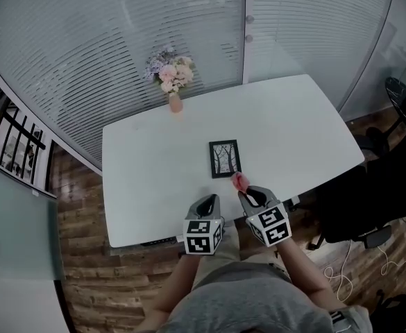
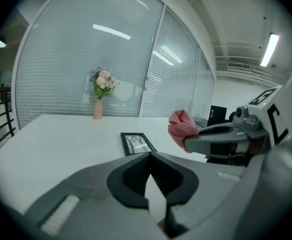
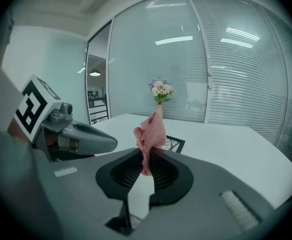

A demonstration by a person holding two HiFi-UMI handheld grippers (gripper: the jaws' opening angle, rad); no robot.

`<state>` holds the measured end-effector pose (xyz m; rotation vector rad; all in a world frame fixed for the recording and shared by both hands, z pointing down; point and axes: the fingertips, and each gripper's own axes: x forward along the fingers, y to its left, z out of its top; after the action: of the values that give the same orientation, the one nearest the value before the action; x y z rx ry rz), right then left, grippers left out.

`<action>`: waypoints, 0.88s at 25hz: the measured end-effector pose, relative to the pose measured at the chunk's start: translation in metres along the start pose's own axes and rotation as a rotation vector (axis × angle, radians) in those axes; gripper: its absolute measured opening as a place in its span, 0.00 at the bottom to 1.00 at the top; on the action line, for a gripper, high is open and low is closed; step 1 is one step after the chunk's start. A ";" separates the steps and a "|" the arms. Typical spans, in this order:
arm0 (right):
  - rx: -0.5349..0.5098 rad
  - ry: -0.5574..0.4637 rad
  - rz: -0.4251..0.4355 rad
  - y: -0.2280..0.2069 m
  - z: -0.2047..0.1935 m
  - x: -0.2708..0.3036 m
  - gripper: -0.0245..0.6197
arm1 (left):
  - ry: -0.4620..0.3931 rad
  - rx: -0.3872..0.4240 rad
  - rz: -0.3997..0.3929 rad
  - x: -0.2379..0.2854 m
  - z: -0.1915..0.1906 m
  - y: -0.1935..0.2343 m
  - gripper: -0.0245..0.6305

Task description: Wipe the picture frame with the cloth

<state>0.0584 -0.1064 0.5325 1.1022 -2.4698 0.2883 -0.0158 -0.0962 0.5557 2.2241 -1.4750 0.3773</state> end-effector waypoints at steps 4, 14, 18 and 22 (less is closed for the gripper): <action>0.014 -0.030 0.001 0.012 -0.001 -0.018 0.10 | -0.019 -0.004 -0.010 -0.018 -0.003 -0.010 0.04; 0.067 -0.070 0.009 0.017 0.000 -0.032 0.10 | -0.041 0.012 -0.017 -0.037 -0.003 -0.023 0.04; 0.059 -0.084 0.004 0.019 0.006 -0.034 0.10 | -0.049 0.012 -0.015 -0.037 0.001 -0.023 0.04; 0.057 -0.102 0.006 0.020 0.010 -0.036 0.10 | -0.051 0.014 -0.016 -0.035 0.004 -0.023 0.04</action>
<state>0.0620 -0.0729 0.5069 1.1601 -2.5696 0.3135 -0.0083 -0.0620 0.5315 2.2711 -1.4831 0.3295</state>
